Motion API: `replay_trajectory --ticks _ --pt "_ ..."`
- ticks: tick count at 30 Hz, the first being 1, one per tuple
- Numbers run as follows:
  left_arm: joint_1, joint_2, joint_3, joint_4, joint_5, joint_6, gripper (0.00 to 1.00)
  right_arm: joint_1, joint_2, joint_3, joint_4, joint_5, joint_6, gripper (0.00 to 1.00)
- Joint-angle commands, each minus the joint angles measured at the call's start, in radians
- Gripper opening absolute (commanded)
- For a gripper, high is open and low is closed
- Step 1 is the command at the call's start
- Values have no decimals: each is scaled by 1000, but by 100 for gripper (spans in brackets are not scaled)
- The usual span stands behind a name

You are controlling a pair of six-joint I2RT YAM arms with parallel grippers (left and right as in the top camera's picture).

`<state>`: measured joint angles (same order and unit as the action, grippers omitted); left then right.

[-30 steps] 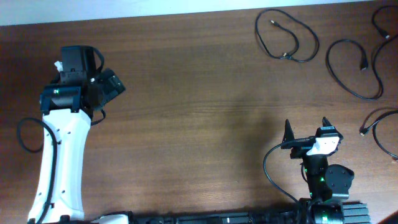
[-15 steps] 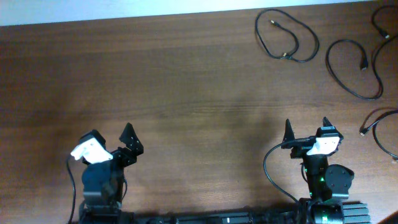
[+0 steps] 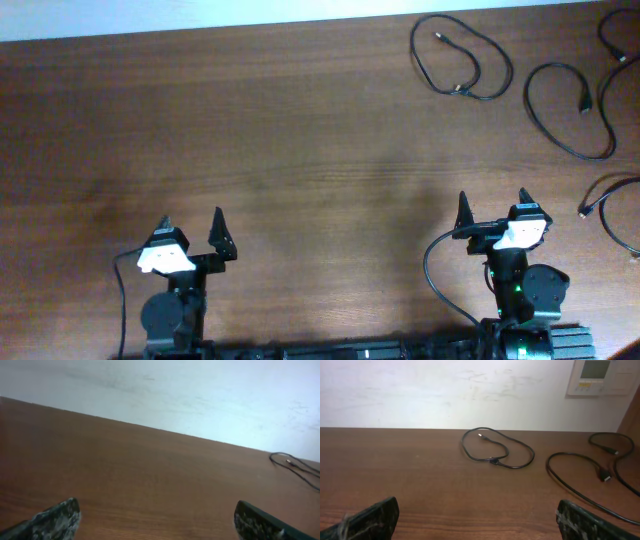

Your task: Untangle cables

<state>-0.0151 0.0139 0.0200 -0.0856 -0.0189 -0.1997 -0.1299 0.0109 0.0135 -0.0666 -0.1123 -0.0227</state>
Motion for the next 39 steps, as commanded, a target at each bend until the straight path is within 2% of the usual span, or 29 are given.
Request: replay_trajectory --ticks 1,39 --pt "5 -10 -10 2 50 112 99 5 -7 -8 -3 9 1 100" --pt "3 -8 -10 3 30 130 99 5 -2 -8 -3 9 1 99"
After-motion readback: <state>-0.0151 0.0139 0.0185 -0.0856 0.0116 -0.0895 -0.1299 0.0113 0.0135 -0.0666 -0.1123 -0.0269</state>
